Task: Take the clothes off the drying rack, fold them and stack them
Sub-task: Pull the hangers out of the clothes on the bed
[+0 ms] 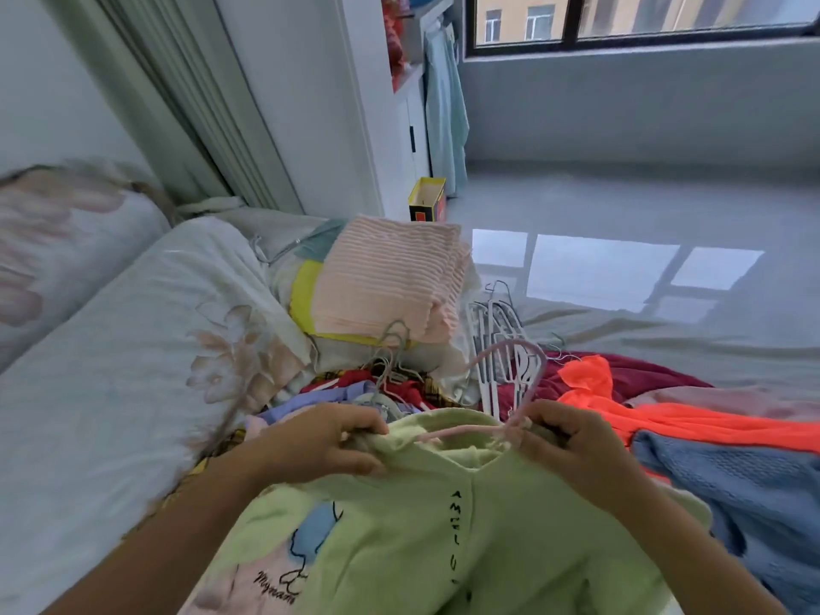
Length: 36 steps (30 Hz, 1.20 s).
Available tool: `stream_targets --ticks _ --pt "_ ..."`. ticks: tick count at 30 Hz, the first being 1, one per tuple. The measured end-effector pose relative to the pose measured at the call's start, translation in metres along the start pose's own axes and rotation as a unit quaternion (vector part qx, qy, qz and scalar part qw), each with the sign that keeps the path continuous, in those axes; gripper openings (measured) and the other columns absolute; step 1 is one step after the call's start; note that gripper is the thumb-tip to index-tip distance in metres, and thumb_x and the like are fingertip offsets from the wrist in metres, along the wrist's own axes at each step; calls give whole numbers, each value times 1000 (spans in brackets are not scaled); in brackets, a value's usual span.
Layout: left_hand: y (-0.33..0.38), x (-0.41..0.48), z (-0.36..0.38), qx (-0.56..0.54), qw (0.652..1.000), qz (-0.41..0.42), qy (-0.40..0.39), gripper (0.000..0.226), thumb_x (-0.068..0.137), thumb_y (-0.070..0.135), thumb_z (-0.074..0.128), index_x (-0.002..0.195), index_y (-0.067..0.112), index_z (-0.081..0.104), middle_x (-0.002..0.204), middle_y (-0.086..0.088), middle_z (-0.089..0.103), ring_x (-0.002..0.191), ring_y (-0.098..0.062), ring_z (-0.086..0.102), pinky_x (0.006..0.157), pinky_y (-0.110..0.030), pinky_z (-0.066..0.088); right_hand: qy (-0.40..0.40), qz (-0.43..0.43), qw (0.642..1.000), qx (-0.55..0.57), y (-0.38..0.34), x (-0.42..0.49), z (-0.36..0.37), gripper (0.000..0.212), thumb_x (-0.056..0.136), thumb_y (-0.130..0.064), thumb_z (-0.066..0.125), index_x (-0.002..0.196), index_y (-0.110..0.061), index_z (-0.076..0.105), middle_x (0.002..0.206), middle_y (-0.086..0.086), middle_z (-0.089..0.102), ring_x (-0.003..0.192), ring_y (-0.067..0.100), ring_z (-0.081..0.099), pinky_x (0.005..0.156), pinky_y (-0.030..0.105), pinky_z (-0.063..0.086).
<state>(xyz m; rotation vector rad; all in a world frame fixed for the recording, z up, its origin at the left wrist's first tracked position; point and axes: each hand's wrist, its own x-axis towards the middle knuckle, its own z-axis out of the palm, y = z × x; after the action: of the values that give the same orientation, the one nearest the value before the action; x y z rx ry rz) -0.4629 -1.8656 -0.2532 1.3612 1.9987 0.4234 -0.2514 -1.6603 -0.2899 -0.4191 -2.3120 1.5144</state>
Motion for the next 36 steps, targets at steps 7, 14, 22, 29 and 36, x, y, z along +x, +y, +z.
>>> stream_targets --ticks 7,14,22,29,36 --pt "129 -8 49 -78 992 92 44 35 71 35 78 79 51 49 71 27 51 64 0 45 56 -11 34 -49 -5 998 -51 -38 -60 -103 47 65 -75 59 80 -32 69 78 -6 64 78 6 58 72 18 46" --pt "203 -10 60 23 982 177 57 24 76 58 61 76 52 38 65 22 45 57 1 36 53 -12 28 -59 112 990 -71 -37 -107 -182 37 75 -44 62 51 -16 54 59 -2 45 52 4 41 54 14 33" --pt "221 -20 104 316 893 215 239 50 88 70 23 78 35 58 56 19 50 53 3 46 48 -10 23 29 170 980 -96 -26 -140 -238 36 83 -33 65 59 -10 51 60 1 47 57 12 43 49 10 33" --pt "226 -35 130 367 841 188 350 48 96 57 11 70 31 42 47 15 46 38 -1 42 39 -16 17 193 240 951 -38 -11 -140 -246 46 87 -38 62 55 -12 41 54 5 40 52 17 35 53 29 27" --pt "250 -18 169 111 933 165 301 43 85 70 36 77 27 39 47 15 35 46 1 39 44 -2 20 150 172 972 -53 -46 -123 -212 48 90 -37 55 51 -13 41 45 -4 41 45 9 37 50 23 29"
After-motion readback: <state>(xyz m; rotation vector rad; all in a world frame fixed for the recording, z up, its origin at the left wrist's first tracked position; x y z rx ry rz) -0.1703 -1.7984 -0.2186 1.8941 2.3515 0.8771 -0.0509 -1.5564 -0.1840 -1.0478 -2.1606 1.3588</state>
